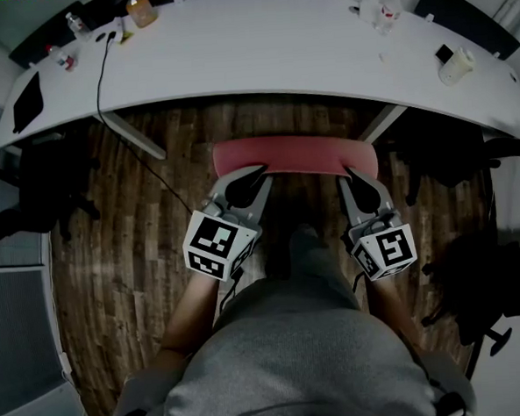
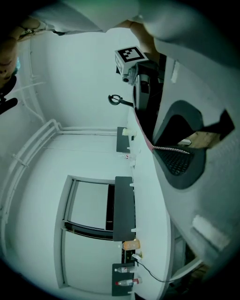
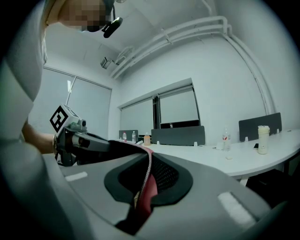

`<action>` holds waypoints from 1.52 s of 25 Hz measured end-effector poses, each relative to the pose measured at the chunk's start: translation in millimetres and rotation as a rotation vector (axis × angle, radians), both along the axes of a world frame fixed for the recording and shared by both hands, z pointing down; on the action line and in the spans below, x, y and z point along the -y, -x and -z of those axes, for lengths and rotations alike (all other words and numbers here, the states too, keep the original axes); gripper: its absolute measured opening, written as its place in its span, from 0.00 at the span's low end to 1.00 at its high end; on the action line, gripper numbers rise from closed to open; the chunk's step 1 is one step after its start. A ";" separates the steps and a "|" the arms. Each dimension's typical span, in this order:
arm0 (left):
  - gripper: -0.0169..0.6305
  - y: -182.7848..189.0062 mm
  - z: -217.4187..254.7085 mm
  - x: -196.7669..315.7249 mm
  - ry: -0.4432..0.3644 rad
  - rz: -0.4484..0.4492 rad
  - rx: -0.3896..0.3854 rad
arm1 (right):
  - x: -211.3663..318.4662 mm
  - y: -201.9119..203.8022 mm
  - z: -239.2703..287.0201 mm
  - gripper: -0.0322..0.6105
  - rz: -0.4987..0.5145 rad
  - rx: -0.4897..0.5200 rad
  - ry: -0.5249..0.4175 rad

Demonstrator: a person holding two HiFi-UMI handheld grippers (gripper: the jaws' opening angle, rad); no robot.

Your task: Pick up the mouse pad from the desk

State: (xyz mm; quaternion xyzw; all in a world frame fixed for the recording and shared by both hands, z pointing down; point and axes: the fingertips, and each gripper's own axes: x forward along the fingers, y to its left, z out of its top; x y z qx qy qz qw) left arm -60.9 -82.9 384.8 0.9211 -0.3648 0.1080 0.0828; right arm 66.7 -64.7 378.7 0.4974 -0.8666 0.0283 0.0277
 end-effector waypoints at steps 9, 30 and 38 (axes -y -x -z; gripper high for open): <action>0.06 -3.0 -40.5 -59.0 0.106 -0.073 0.036 | -57.0 -5.1 -42.6 0.08 -0.030 -0.012 0.153; 0.06 -15.4 24.8 -51.6 -0.013 0.025 -0.060 | -52.0 -17.6 24.0 0.09 0.048 0.079 0.042; 0.06 -29.1 33.7 -56.7 -0.022 0.022 -0.063 | -57.5 -31.5 32.2 0.09 0.060 0.077 0.034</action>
